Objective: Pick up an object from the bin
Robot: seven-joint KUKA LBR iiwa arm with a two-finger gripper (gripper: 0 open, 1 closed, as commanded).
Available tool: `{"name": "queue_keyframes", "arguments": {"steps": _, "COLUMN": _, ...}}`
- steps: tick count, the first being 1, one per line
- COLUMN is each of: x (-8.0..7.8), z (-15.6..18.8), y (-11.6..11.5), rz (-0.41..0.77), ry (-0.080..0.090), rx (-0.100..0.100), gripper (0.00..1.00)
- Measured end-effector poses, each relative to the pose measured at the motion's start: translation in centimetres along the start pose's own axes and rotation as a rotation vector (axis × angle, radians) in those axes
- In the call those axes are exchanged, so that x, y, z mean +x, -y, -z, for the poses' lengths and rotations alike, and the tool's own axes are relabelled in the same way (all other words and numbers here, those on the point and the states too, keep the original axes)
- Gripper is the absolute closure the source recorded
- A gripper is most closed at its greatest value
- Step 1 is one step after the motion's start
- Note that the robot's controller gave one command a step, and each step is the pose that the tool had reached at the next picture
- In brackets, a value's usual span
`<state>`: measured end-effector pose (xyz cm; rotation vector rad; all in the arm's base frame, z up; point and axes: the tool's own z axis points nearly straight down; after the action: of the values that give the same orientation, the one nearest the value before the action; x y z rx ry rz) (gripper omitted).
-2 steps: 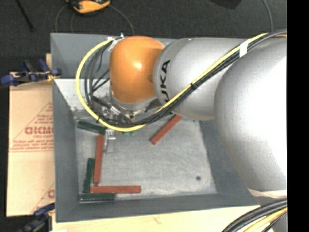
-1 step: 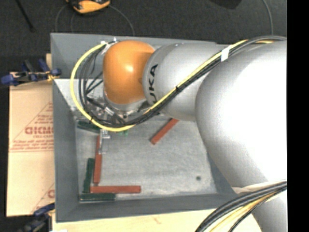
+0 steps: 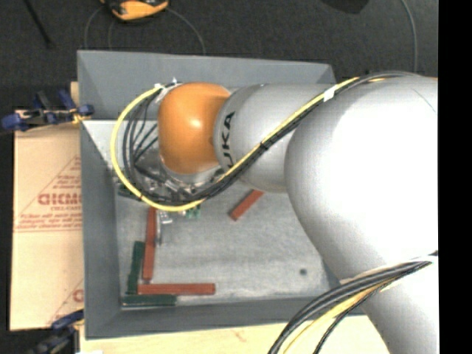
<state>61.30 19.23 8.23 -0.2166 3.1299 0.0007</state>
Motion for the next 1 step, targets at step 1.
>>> {"name": "queue_keyframes", "arguments": {"steps": 1, "x": -4.41, "z": -0.39, "y": -1.27, "rz": -0.015, "ry": 0.001, "rx": -0.002, "gripper": 1.0}}
